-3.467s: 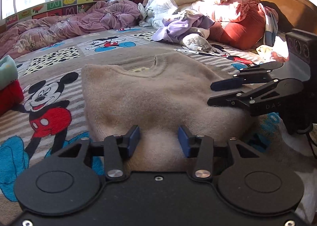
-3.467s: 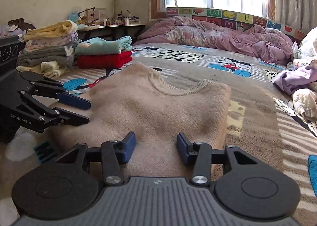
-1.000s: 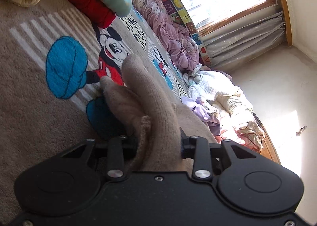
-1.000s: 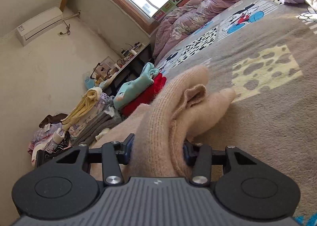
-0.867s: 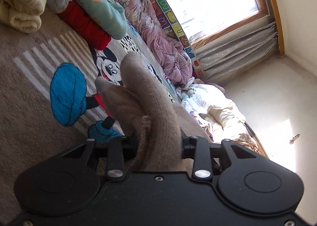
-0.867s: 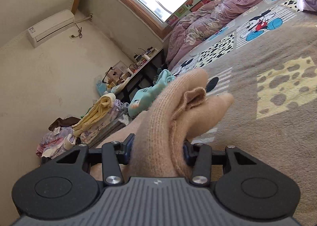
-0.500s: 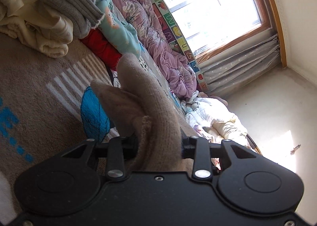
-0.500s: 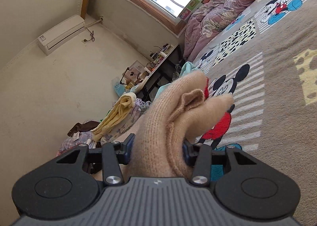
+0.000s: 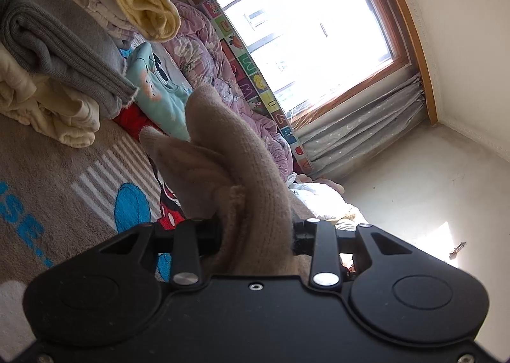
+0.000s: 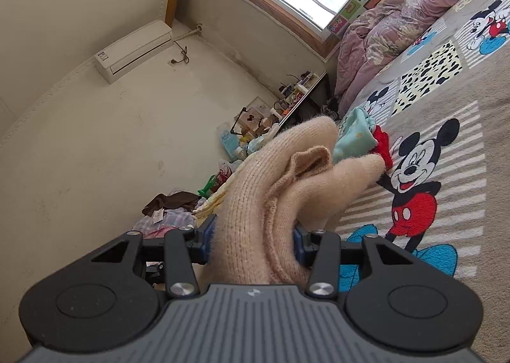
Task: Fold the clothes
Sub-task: 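Lift the folded sweater with both tools and carry it to the clothes stack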
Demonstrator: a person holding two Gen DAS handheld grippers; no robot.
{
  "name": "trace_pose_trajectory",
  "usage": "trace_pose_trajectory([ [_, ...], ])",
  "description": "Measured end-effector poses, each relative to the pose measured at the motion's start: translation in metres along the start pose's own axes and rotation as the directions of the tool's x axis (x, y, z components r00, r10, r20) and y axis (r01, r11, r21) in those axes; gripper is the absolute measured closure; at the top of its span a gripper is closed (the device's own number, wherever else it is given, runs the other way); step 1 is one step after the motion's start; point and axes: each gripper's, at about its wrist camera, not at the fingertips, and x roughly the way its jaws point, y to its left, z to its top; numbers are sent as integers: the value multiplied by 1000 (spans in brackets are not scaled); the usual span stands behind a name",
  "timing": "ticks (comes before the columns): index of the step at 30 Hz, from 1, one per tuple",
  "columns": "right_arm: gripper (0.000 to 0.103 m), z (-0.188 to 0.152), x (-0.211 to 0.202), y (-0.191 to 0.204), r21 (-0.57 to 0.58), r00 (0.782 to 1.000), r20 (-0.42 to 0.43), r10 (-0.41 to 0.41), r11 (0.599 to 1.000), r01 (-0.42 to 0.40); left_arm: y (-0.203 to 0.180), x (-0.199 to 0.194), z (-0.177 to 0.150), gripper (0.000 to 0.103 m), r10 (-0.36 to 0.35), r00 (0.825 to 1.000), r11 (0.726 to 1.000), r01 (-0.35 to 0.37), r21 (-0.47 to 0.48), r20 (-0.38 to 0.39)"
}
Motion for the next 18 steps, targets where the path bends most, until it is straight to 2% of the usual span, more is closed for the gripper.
trace_pose_trajectory([
  [10,56,11,26,20,2,998,-61,34,999,-34,-4,-20,18,70,38,999,999,-36,-38,38],
  [15,56,27,60,45,-19,991,-66,117,993,-119,-24,-47,55,70,25,991,1000,-26,2,131],
  [18,56,45,99,75,-54,971,-68,231,970,-235,-44,-80,91,70,2,971,998,-18,65,241],
])
